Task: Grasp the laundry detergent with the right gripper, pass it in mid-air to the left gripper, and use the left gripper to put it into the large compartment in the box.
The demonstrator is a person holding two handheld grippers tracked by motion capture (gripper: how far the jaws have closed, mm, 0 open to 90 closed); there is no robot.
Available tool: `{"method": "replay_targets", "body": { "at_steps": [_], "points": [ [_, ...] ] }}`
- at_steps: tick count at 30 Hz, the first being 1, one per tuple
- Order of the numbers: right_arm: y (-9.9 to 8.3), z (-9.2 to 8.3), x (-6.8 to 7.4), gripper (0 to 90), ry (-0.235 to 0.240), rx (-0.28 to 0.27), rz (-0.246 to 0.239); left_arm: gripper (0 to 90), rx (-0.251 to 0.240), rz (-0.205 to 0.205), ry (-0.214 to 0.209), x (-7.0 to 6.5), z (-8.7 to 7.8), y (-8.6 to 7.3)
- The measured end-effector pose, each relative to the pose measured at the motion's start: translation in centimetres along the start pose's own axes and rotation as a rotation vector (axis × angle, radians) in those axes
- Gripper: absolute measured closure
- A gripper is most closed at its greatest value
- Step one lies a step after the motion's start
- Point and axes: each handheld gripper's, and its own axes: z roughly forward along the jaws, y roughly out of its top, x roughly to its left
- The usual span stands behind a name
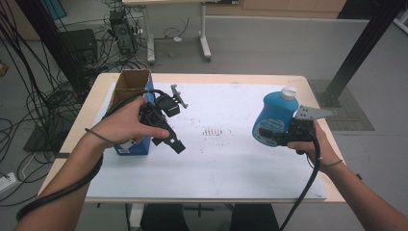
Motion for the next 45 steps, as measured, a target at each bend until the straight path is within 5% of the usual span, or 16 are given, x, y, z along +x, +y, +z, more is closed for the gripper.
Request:
{"method": "replay_targets", "body": {
  "at_steps": [10, 18, 28, 45],
  "points": [
    [2.4, 1.7, 0.9, 41.1, 0.112, 0.006, -0.050, 10.7, -0.054, 0.042, 0.011, -0.4, -2.2, 1.1],
    [3.9, 3.5, 2.5, 41.2, 0.237, 0.020, -0.085, 10.7, -0.066, 0.113, 0.007, -1.4, -3.3, 1.7],
    [4.6, 5.5, 4.4, 41.1, 0.319, 0.034, -0.126, 10.7, -0.051, 0.215, 0.017, -3.1, -4.6, 3.3],
    [5.5, 8.3, 7.8, 41.1, 0.427, 0.044, -0.165, 10.7, -0.042, 0.299, 0.020, -5.2, -5.3, 5.6]
  ]
}}
